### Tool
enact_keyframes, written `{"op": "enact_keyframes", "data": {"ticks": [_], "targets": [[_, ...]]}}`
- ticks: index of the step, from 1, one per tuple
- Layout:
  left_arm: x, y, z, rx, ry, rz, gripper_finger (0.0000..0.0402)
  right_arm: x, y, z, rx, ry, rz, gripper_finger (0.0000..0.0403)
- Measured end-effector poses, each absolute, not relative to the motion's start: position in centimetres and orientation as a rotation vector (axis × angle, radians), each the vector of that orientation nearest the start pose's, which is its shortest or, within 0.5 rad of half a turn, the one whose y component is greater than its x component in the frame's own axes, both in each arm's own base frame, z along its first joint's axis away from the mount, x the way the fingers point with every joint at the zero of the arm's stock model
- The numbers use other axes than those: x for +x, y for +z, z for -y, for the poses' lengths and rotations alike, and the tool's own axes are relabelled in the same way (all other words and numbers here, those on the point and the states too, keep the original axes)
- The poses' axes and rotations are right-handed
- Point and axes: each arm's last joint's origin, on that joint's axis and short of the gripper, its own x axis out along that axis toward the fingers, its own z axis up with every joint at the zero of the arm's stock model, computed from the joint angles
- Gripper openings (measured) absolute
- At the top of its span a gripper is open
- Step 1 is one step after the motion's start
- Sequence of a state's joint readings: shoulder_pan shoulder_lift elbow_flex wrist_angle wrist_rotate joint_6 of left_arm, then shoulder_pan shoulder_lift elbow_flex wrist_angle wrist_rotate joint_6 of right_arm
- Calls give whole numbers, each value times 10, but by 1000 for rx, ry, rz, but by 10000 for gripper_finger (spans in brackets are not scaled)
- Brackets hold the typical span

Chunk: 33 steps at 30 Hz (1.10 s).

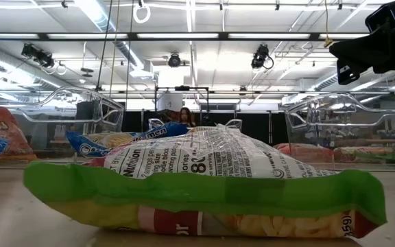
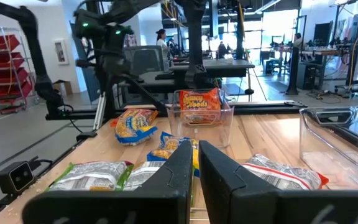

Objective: Sort Maruchan noodles
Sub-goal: Put the orange noodle from the bottom into the middle left transparent bin

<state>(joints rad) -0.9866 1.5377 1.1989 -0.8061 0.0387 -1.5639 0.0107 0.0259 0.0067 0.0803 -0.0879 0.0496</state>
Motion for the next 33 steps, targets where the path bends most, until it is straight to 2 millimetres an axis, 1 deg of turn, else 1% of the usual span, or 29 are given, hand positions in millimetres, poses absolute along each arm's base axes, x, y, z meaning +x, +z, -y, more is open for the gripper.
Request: {"op": "enact_keyframes", "data": {"ticks": [4,8,10,12,15,17,21,27,30,33], "targets": [[169,251,280,-693,75,-1452,34,99,172,-4,47,100,59,34],[165,241,303,-572,86,-1499,30,99,172,-4,47,100,59,34],[160,236,311,-496,96,-1534,29,99,172,-4,47,100,59,34],[151,231,313,-380,139,-1574,29,99,171,-4,47,100,58,34],[134,222,309,-224,237,-1625,30,99,171,-4,47,100,58,34],[126,220,310,-159,227,-1634,37,99,172,-4,47,100,59,34],[114,217,316,-64,138,-1593,75,99,172,-4,47,100,59,34],[92,216,325,74,27,-1472,164,99,172,-4,47,100,59,34],[88,211,326,126,33,-1466,201,99,172,-4,47,100,59,34],[92,202,326,133,97,-1478,215,99,172,-4,47,100,59,34]]}}
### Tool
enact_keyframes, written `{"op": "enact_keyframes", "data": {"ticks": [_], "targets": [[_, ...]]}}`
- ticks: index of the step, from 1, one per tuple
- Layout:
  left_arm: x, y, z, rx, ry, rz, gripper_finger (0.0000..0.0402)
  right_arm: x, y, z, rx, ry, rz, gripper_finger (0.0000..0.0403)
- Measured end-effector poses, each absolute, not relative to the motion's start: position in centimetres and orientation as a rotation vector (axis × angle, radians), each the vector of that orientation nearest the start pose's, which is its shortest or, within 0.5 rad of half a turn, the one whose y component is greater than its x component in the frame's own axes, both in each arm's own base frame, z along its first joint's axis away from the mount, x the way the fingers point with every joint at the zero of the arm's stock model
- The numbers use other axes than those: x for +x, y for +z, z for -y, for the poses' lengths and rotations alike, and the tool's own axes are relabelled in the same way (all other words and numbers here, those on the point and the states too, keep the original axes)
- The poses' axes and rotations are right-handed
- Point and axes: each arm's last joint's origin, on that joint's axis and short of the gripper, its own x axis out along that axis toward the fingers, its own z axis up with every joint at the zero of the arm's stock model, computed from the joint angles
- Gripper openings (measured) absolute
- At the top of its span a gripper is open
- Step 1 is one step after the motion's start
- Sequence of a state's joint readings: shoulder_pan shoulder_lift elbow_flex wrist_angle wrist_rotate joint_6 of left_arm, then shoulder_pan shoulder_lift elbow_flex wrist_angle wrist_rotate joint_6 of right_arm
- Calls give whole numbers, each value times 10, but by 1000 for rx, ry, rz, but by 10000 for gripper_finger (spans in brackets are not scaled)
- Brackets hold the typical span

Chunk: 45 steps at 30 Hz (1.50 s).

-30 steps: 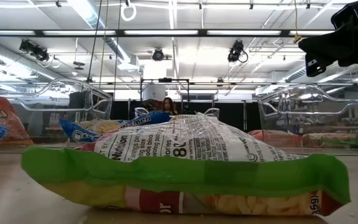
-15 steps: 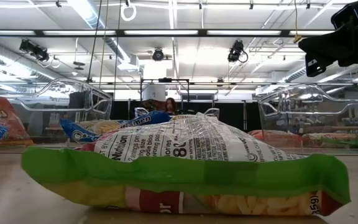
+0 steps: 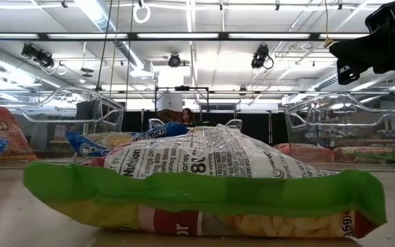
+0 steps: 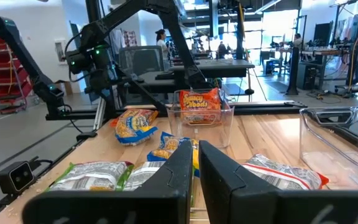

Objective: Sort Maruchan noodles
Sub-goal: Put the orange noodle from the bottom into the middle left transparent bin

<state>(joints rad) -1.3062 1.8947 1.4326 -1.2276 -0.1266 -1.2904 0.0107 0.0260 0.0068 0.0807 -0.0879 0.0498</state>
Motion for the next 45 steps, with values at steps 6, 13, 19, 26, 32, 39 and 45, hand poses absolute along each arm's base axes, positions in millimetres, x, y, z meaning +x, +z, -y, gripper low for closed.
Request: {"op": "enact_keyframes", "data": {"ticks": [6,13,19,26,32,39,45], "targets": [[112,193,322,101,182,-1489,206,99,172,-4,47,100,59,34],[112,191,319,121,206,-1565,202,99,171,-4,47,100,58,34],[107,192,318,151,215,-1578,201,99,172,-4,47,100,59,34],[108,192,316,160,223,-1582,201,99,171,-4,47,100,58,34],[108,189,315,156,230,-1572,201,99,172,-4,47,100,59,34],[108,178,308,173,244,-1632,201,99,172,-4,47,100,59,34],[110,177,313,179,154,-1616,201,99,172,-4,47,100,59,34]]}}
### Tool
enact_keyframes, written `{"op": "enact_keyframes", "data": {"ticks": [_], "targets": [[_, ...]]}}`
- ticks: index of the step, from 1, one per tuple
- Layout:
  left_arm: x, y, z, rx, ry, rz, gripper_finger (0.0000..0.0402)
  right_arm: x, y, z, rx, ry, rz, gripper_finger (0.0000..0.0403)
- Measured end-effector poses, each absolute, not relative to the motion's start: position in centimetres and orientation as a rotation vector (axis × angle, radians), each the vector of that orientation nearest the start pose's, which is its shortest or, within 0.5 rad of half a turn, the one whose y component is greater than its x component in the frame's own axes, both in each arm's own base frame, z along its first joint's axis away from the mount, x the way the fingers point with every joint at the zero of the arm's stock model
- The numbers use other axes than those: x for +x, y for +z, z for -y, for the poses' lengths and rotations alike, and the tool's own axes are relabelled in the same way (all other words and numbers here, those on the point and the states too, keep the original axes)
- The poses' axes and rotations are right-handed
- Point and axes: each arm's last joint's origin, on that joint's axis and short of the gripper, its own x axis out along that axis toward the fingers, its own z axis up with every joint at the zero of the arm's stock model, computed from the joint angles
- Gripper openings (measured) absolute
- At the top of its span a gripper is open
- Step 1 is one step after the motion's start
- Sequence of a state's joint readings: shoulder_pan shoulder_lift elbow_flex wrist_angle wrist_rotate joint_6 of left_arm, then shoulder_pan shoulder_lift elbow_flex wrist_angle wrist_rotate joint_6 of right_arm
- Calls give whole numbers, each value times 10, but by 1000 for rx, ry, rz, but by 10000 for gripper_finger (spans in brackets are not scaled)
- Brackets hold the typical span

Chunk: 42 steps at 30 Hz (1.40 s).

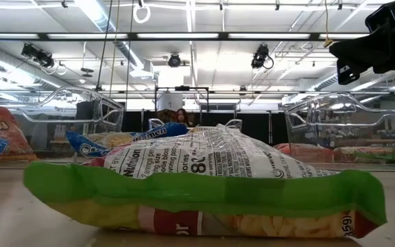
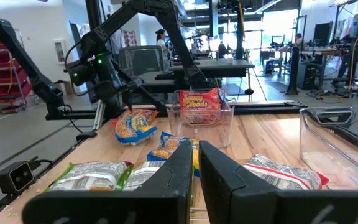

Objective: Sort Maruchan noodles
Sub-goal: Put the orange noodle from the bottom into the middle left transparent bin

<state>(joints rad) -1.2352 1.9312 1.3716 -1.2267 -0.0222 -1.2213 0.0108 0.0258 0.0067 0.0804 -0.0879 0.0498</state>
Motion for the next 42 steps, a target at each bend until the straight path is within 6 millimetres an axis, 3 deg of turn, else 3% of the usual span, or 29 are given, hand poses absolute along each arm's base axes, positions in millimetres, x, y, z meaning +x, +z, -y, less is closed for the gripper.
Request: {"op": "enact_keyframes", "data": {"ticks": [16,20,26,29,36,42], "targets": [[107,169,309,220,165,-1560,189,99,172,-4,47,100,59,34],[107,169,309,271,102,-1587,143,99,172,-4,47,100,59,34],[107,169,308,342,35,-1602,27,99,172,-4,47,100,59,34],[109,171,308,353,31,-1616,13,99,172,-4,47,100,59,34],[118,205,306,545,-66,-1688,12,99,172,-4,47,100,59,34],[143,242,304,651,-296,-1723,10,99,172,-4,47,100,59,34]]}}
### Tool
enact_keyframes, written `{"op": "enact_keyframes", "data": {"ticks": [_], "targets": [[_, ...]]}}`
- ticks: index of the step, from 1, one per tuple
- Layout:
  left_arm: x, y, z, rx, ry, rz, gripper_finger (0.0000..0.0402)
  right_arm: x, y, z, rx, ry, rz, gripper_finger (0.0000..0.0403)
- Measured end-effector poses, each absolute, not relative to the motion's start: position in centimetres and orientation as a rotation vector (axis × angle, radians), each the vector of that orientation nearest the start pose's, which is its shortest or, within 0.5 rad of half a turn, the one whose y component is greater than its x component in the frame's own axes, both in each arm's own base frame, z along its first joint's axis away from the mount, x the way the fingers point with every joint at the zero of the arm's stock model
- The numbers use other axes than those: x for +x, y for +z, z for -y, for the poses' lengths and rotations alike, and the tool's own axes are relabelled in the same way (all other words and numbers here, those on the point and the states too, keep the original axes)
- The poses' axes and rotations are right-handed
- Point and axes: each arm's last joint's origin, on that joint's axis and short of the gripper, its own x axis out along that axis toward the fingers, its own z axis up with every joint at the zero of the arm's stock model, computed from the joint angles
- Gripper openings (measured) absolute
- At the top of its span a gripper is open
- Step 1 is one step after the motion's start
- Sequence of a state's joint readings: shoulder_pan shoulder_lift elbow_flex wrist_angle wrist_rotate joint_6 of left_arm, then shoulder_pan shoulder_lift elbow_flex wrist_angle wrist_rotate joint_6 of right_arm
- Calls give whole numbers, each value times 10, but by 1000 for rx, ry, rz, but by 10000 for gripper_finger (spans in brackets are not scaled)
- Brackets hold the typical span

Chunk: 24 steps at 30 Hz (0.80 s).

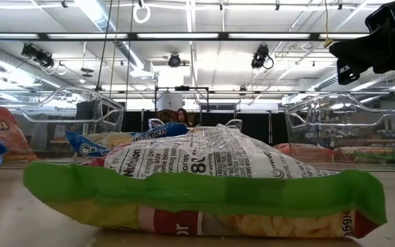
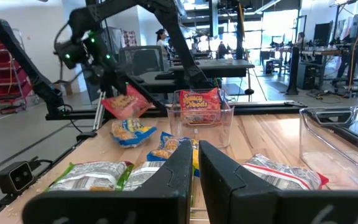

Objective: Sort Maruchan noodles
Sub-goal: Put the orange noodle from the bottom into the middle left transparent bin

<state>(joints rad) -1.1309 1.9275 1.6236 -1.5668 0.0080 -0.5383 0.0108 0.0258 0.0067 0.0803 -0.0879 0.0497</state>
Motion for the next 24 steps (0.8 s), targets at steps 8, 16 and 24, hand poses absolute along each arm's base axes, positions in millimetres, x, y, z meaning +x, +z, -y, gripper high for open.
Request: {"op": "enact_keyframes", "data": {"ticks": [8,16,24], "targets": [[180,259,288,794,-567,-1653,9,99,172,-4,47,100,58,34],[215,277,256,923,-710,-1554,9,99,172,-4,47,100,59,34],[218,328,205,934,-730,-1373,9,99,172,-4,47,100,58,34]]}}
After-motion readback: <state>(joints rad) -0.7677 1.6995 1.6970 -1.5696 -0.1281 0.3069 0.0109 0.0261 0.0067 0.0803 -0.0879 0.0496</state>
